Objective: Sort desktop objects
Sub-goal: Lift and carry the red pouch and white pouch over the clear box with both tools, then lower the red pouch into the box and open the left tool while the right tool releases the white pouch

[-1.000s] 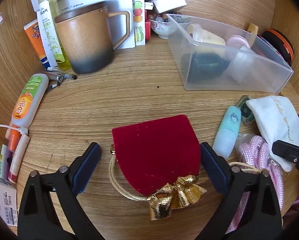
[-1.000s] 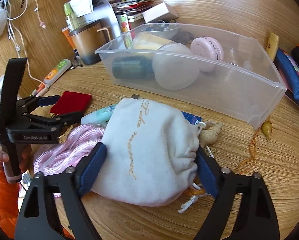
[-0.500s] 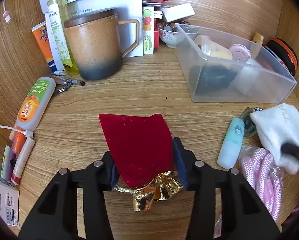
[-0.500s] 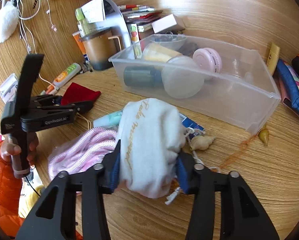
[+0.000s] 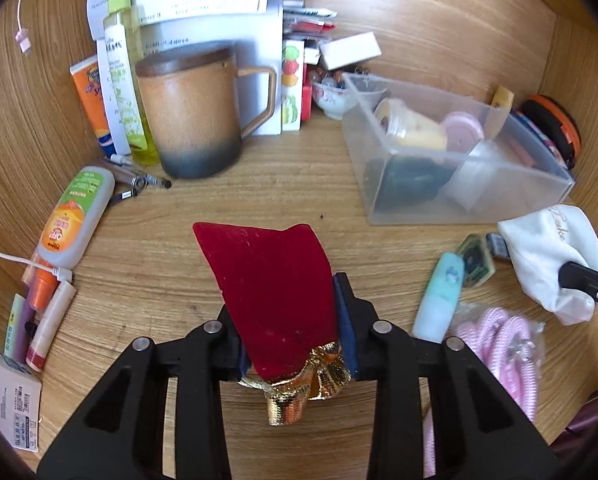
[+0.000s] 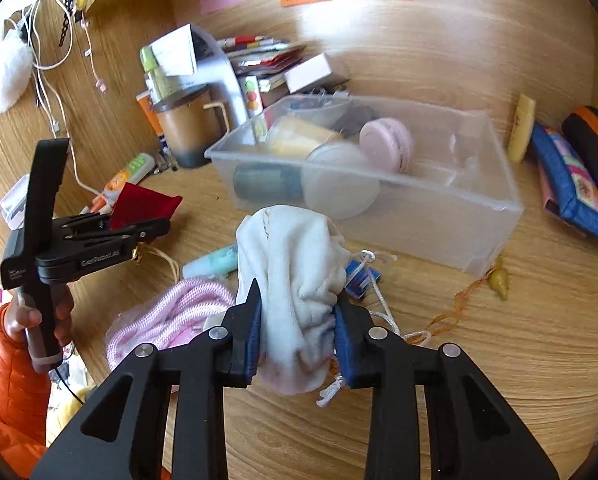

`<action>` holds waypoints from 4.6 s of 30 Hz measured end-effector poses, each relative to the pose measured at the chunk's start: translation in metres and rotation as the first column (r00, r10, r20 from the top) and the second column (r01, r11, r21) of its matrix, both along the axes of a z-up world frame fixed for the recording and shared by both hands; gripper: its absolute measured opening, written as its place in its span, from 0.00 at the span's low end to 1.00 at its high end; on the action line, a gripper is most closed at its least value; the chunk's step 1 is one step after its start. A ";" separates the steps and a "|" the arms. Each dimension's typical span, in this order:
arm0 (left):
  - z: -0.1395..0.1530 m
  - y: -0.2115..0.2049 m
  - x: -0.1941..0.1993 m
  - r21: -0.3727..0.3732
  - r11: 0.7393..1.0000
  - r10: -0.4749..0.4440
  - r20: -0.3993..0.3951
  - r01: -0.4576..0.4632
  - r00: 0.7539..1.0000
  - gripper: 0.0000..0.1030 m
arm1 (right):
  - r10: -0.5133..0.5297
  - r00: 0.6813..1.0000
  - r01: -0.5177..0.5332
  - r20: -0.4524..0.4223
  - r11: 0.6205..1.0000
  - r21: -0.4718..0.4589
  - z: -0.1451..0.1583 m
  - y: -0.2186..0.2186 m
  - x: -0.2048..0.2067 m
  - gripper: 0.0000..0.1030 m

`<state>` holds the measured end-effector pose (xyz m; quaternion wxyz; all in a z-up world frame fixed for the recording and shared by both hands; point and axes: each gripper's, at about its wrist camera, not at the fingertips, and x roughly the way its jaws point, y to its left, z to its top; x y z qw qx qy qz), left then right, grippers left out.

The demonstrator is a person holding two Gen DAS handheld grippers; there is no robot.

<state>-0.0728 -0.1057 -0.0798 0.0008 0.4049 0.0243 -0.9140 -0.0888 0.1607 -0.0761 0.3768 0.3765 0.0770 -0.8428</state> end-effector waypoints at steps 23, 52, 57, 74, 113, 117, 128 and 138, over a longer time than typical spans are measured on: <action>0.053 0.054 -0.005 0.027 0.989 -0.138 -0.133 0.143 0.982 0.33 | -0.104 0.991 0.098 -0.083 0.993 -0.071 0.041 0.035 -0.014 0.27; 0.099 0.106 -0.039 0.057 0.954 -0.277 -0.213 0.294 0.937 0.33 | -0.137 0.980 0.122 -0.143 0.986 -0.115 0.073 0.045 -0.044 0.27; 0.100 0.112 -0.054 0.062 0.951 -0.285 -0.207 0.303 0.936 0.33 | -0.137 0.981 0.126 -0.140 0.988 -0.090 0.070 0.036 -0.054 0.27; 0.101 0.113 -0.098 0.053 0.952 -0.287 -0.197 0.302 0.937 0.33 | -0.148 0.979 0.139 -0.138 0.988 -0.073 0.074 0.017 -0.092 0.27; 0.035 0.125 -0.177 -0.003 0.968 -0.251 -0.012 0.251 0.968 0.35 | -0.213 0.974 0.219 -0.078 0.972 0.082 0.016 -0.006 -0.169 0.29; 0.035 0.128 -0.176 -0.023 0.967 -0.255 -0.018 0.254 0.967 0.40 | -0.203 0.972 0.216 -0.115 0.969 0.122 0.014 -0.011 -0.165 0.31; 0.035 0.132 -0.171 -0.100 0.967 -0.240 -0.054 0.233 0.969 0.67 | -0.198 0.967 0.223 -0.160 0.962 0.157 0.012 -0.014 -0.163 0.38; 0.038 0.126 -0.170 -0.092 0.972 -0.224 -0.061 0.218 0.973 0.72 | -0.217 0.954 0.245 -0.205 0.961 0.125 0.022 -0.009 -0.157 0.58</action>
